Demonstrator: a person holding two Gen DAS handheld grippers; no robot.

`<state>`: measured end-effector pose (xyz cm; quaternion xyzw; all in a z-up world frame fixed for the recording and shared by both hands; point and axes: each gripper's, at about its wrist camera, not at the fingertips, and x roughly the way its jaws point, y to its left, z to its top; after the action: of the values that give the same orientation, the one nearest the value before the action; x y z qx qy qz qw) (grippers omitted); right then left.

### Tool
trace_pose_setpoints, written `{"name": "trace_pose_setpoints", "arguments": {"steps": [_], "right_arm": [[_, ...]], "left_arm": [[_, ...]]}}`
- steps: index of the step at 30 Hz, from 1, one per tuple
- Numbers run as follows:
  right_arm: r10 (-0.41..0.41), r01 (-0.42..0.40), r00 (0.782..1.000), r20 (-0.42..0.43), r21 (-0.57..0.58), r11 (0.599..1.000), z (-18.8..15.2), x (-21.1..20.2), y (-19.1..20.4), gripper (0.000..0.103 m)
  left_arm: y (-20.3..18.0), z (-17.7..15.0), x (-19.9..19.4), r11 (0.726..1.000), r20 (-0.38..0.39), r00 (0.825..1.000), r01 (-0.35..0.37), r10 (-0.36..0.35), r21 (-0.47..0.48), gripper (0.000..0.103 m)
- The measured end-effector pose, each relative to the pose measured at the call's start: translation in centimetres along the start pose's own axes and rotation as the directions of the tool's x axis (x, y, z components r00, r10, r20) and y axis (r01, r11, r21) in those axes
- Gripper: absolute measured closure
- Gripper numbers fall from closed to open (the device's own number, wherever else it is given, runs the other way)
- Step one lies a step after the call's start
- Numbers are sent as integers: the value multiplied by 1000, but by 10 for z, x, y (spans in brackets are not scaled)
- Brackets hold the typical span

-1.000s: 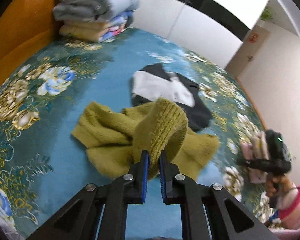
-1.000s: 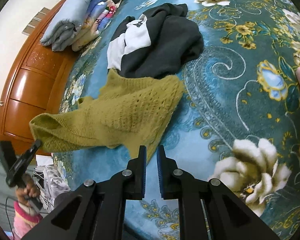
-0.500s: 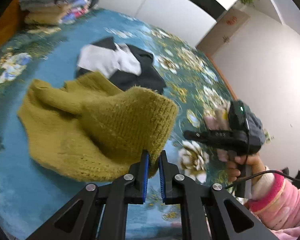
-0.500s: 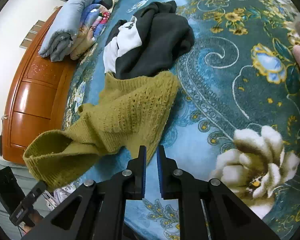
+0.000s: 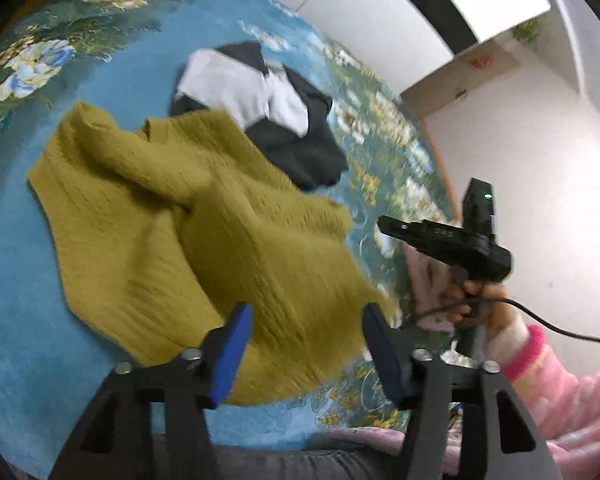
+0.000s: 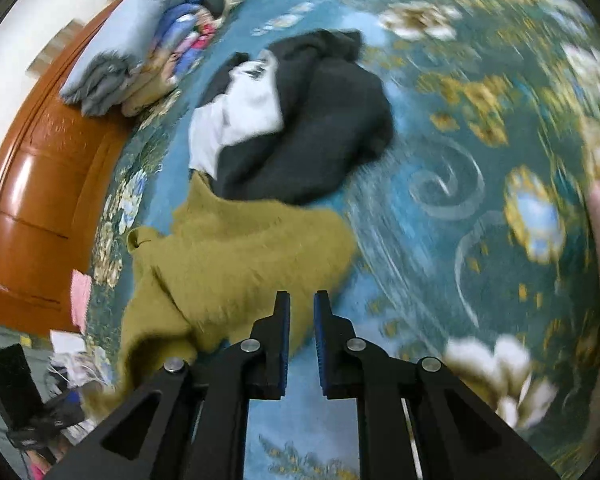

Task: Fold clothes
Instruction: 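Grasp the sweater edge with the left gripper while the right gripper grasps another edge, then lift the sweater with both grippers and shake it out in the air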

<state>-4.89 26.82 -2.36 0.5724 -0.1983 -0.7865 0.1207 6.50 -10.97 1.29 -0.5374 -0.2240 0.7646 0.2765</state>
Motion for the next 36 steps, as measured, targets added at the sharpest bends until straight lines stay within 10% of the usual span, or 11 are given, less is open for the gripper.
{"name": "trace_pose_setpoints", "arguments": {"steps": [7,15,21,28,32,36], "right_arm": [[-23,5,999,-47,-359,933,69,60,117,65],[-246,86,964,-102,-754,651,98,192,232,51],[-431,100,890,-145,-862,497,110,263,231,51],[-485,61,856,-180,-896,440,104,281,227,51],[-515,95,840,-171,-888,450,98,280,222,78],[-518,135,841,-155,-867,479,89,265,215,91]], "left_arm": [[106,48,-26,961,100,959,-256,266,-102,35],[226,98,13,906,80,929,-330,362,-266,35],[243,119,49,908,42,909,-410,414,-82,35],[248,115,76,919,-40,919,-391,392,46,42],[249,111,69,933,-52,932,-360,360,14,80],[236,103,51,930,-11,931,-365,365,-34,91]]}}
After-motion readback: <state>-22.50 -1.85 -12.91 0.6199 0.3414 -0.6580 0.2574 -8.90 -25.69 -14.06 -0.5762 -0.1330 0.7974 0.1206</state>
